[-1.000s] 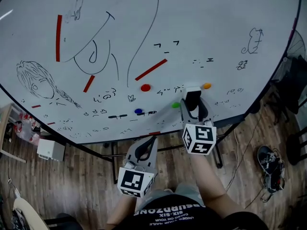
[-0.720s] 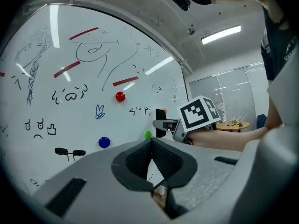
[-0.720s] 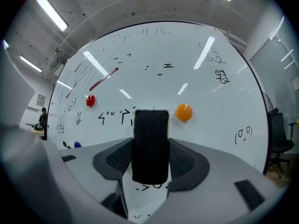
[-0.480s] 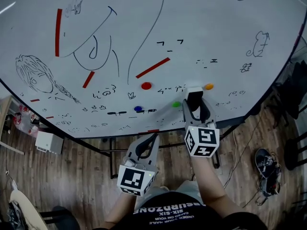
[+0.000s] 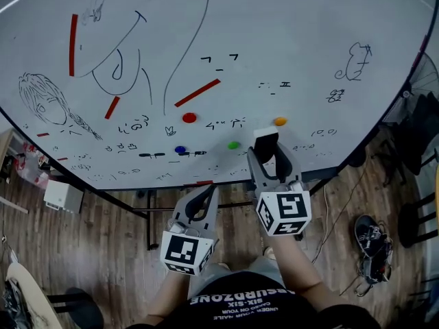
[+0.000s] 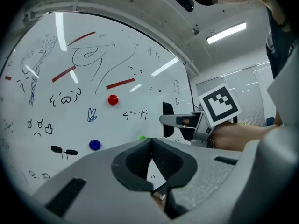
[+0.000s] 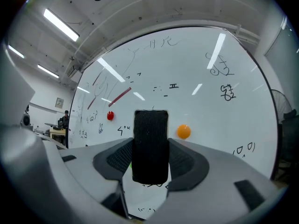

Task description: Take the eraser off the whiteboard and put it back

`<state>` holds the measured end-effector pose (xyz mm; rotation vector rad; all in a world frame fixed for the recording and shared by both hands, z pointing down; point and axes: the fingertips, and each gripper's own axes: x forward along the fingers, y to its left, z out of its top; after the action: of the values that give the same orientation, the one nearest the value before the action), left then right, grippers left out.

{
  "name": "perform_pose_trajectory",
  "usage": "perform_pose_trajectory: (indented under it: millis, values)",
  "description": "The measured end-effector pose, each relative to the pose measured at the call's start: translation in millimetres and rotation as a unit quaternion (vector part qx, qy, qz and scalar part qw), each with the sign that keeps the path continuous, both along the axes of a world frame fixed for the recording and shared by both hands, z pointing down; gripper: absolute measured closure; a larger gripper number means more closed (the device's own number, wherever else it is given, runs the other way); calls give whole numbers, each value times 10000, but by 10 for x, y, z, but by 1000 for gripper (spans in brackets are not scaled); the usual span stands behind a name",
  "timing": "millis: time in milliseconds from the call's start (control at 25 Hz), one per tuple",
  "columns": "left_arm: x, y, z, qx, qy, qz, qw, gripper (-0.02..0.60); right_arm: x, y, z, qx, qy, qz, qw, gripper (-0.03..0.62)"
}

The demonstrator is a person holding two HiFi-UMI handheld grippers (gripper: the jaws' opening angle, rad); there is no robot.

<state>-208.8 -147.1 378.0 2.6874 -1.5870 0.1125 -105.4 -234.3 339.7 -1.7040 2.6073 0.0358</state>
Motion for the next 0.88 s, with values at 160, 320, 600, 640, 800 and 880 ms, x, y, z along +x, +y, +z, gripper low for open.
perform_pose_trajectory:
  millis: [160, 320, 600, 640, 800, 880]
  values:
    - [143, 18, -48, 54, -22, -95, 9999, 575, 176, 183, -165, 106, 10, -169, 9998, 375]
    - [284, 19, -120, 151, -59, -186, 9997, 575, 331, 350, -230, 122, -1, -357, 9993, 374]
    - [543, 58, -114, 107, -86, -248, 9996, 574, 546, 642, -52, -102, -89, -674, 9976, 373]
    - [579, 56, -102, 92, -92, -243, 9996, 574, 576, 670, -8, -148, -110, -707, 9973, 373]
    - [744, 84, 32, -51, -199, -102, 9997, 574, 717, 778, 167, -311, -178, -811, 9961, 372]
    - [844, 118, 127, -176, -311, 1, 9994, 574, 814, 833, 247, -406, -175, -818, 9957, 372]
